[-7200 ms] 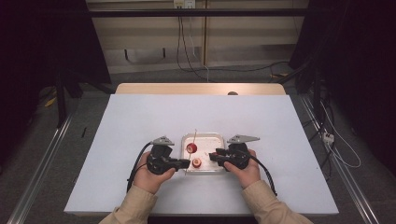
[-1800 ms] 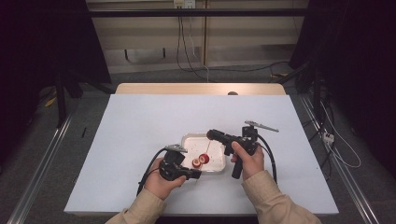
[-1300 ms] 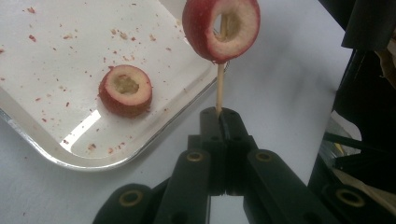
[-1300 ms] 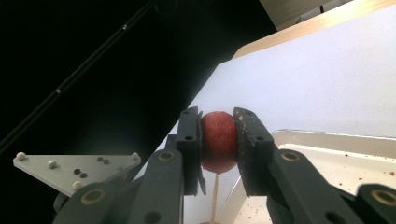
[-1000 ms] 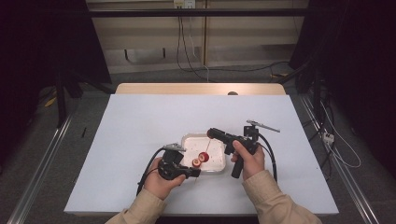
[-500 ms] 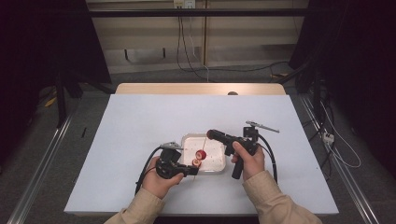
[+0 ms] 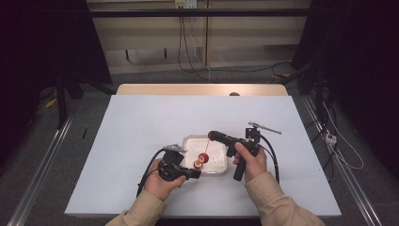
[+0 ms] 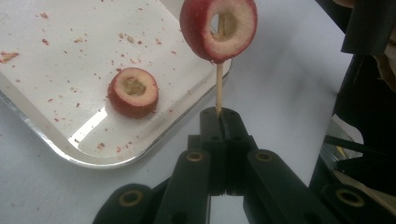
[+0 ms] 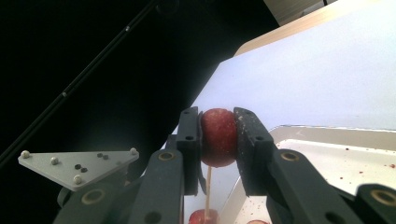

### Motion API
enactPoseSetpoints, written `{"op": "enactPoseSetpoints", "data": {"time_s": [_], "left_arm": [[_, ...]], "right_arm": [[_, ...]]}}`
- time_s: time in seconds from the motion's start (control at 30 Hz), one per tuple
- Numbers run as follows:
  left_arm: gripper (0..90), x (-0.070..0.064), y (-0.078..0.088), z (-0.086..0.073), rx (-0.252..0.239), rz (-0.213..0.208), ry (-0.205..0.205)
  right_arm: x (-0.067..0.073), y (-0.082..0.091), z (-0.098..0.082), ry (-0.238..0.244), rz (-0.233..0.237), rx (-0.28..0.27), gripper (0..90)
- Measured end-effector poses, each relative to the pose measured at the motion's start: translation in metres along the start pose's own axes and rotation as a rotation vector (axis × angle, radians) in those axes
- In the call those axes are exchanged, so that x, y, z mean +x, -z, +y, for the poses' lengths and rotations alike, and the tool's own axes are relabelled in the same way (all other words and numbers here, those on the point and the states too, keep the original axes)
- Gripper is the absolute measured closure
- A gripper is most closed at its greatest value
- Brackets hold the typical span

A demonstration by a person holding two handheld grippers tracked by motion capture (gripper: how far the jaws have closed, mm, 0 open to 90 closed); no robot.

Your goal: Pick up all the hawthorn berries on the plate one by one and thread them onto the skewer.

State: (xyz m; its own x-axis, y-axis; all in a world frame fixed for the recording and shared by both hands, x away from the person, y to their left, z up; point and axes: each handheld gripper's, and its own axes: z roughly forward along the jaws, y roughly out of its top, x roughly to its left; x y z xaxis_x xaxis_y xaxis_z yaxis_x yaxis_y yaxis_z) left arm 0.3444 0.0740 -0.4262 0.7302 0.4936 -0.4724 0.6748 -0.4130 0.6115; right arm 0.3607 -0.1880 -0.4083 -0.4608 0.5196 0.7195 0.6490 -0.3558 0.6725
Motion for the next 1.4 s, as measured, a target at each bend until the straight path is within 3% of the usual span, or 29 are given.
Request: {"op": "enactPoseSetpoints", "data": {"time_s": [0.23,0.5,0.9,0.93,1.23,1.4], "left_arm": [[90.0,-0.005,0.0009,0.0012,-0.004,-0.008,-0.021],[90.0,-0.0024,-0.0006,0.0005,0.011,-0.012,-0.008],[90.0,-0.0037,-0.004,0.0004,0.031,-0.02,-0.021],[90.0,-0.0039,-0.0037,0.0002,0.012,-0.01,-0.015],[90.0,-0.0027,-0.001,0.0006,0.003,-0.016,-0.013],[90.0,-0.0046,0.0006,0.0011,-0.027,-0.001,-0.009]], "right_arm": [[-0.0007,0.0008,0.0007,0.001,-0.006,-0.01,73.4],[-0.0002,-0.0007,-0.0013,0.008,-0.005,0.007,73.4],[-0.0011,0.0002,-0.0016,-0.028,0.019,-0.005,73.5],[-0.0007,-0.0007,-0.0023,-0.027,0.022,-0.005,73.4],[-0.002,0.0003,-0.0012,-0.035,0.031,0.004,73.5],[0.0011,-0.004,-0.0076,-0.04,0.038,0.017,73.5]]}}
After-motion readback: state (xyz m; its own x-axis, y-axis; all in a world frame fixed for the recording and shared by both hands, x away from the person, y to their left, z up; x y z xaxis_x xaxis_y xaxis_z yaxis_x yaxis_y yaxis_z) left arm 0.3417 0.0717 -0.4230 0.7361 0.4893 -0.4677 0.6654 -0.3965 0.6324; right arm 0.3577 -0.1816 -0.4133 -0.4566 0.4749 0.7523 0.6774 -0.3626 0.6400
